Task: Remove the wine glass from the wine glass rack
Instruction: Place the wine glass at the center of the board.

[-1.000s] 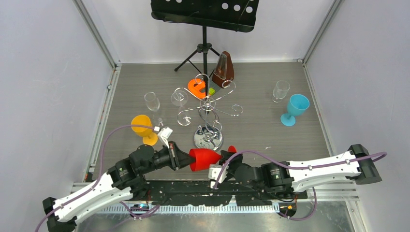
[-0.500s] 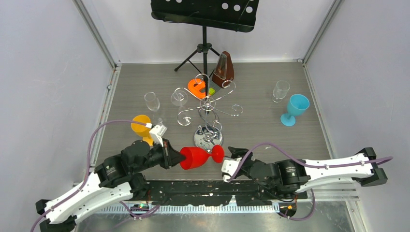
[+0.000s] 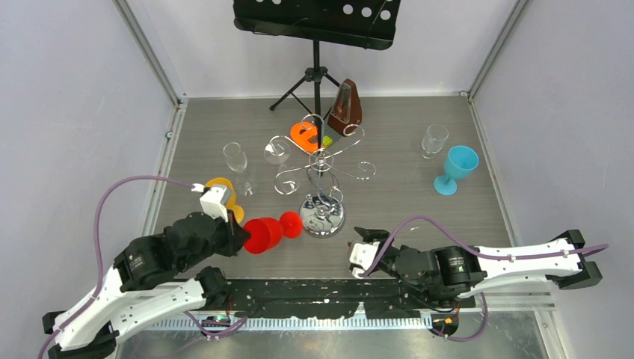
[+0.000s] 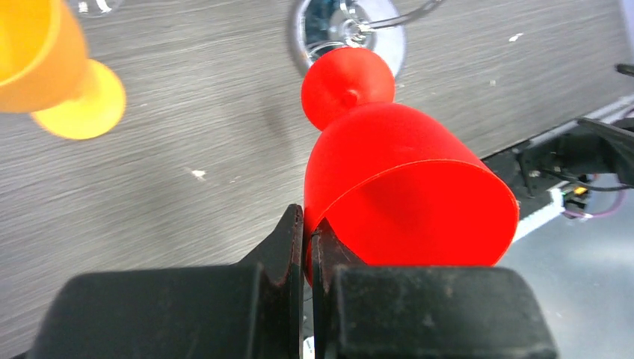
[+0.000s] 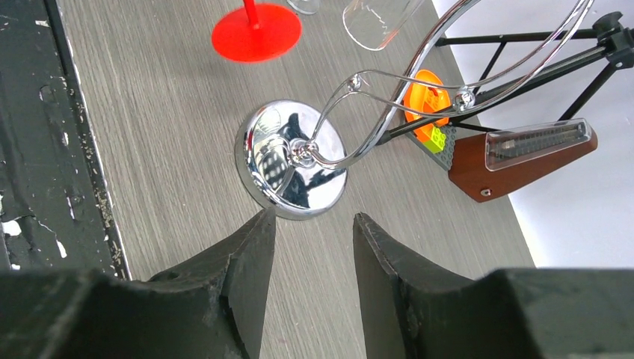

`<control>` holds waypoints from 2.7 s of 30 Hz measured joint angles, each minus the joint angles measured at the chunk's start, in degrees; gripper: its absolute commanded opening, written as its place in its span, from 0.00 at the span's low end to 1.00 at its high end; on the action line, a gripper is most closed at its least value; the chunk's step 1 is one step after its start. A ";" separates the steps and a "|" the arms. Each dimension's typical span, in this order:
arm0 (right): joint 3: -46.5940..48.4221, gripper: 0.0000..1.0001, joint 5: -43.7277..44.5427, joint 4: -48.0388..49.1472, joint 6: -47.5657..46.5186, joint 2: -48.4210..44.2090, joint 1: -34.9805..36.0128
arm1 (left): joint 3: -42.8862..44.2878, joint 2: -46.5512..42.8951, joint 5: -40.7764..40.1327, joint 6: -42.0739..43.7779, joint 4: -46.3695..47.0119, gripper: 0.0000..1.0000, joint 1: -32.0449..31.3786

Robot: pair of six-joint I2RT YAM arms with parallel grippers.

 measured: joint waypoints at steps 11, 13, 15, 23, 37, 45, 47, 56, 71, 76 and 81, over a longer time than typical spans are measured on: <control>0.00 0.50 -0.09 0.04 2.54 0.50 0.00 | 4.92 5.49 -6.99 6.80 -7.26 0.00 4.94; 0.00 0.50 -0.09 0.04 2.93 0.52 0.00 | 4.72 6.25 -6.01 9.05 -7.04 0.00 8.33; 0.00 0.50 -0.09 0.07 3.32 0.52 0.00 | 4.17 6.93 -4.35 10.88 -6.54 0.00 11.85; 0.00 0.53 -0.44 0.07 5.75 0.50 0.00 | 3.41 11.47 3.82 17.57 -4.31 0.00 24.83; 0.00 0.53 -1.60 1.92 6.75 0.52 0.00 | 3.41 23.74 17.44 25.55 -1.36 0.00 39.21; -0.83 0.54 -2.14 2.91 6.69 0.52 0.00 | 5.29 30.71 18.12 26.21 -1.33 0.00 41.40; -1.05 0.54 -2.23 3.13 6.64 0.50 0.00 | 5.95 31.82 18.12 26.43 -1.29 0.00 42.23; -1.73 0.54 -2.64 3.93 6.45 -0.39 0.00 | 8.02 35.50 14.64 27.23 -1.27 0.00 45.22; -1.73 0.54 -3.72 3.87 5.60 -1.79 0.00 | 11.26 40.28 12.92 27.39 -1.33 0.00 49.79; -1.73 0.55 -3.82 3.89 5.49 -2.14 0.00 | 11.26 40.04 13.31 27.41 -1.33 0.06 49.81; -1.73 0.57 -3.78 3.85 5.44 -2.12 0.00 | 11.26 39.60 14.05 27.50 -1.36 0.25 49.81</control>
